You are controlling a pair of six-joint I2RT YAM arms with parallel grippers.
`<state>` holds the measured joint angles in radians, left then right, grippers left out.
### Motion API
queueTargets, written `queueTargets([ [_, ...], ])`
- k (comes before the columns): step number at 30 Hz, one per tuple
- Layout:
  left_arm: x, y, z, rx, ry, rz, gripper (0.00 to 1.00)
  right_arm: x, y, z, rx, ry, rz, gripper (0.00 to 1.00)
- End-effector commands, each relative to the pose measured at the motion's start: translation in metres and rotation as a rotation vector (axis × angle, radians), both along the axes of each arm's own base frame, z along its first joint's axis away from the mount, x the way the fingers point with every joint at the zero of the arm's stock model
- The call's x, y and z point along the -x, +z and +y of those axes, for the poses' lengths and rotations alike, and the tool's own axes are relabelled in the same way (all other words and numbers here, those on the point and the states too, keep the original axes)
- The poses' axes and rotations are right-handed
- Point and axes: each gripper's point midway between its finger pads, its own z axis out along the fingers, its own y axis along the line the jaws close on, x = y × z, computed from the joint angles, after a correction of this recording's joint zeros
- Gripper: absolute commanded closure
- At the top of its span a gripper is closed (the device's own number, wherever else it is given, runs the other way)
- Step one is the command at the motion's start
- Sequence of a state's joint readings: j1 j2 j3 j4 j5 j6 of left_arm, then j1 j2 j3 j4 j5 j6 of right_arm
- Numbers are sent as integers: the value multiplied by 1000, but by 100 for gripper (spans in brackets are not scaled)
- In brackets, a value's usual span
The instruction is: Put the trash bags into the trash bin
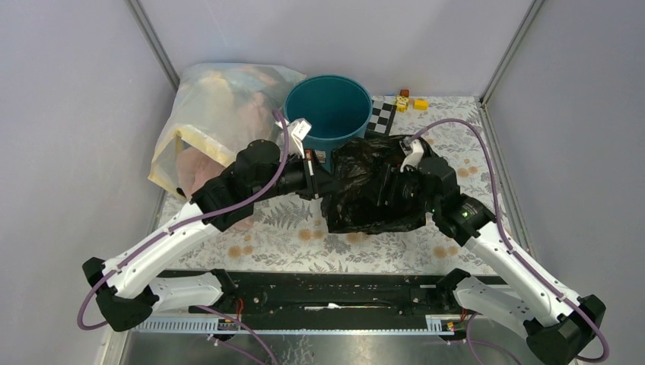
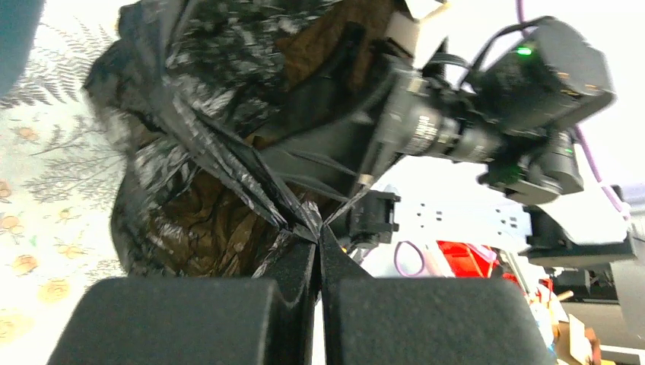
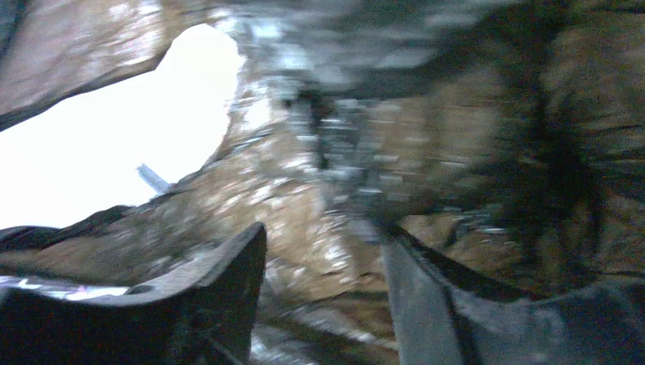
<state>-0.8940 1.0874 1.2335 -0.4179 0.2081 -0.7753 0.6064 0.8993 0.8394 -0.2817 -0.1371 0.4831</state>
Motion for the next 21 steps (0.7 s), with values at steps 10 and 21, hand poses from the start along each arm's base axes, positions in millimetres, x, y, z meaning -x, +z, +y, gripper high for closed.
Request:
queueTargets([
  [10, -51, -30, 16, -69, 109, -4, 100, 25, 93, 36, -256, 189, -23, 25],
  [21, -72, -49, 42, -93, 194, 30, 100, 23, 128, -18, -58, -3, -104, 13],
])
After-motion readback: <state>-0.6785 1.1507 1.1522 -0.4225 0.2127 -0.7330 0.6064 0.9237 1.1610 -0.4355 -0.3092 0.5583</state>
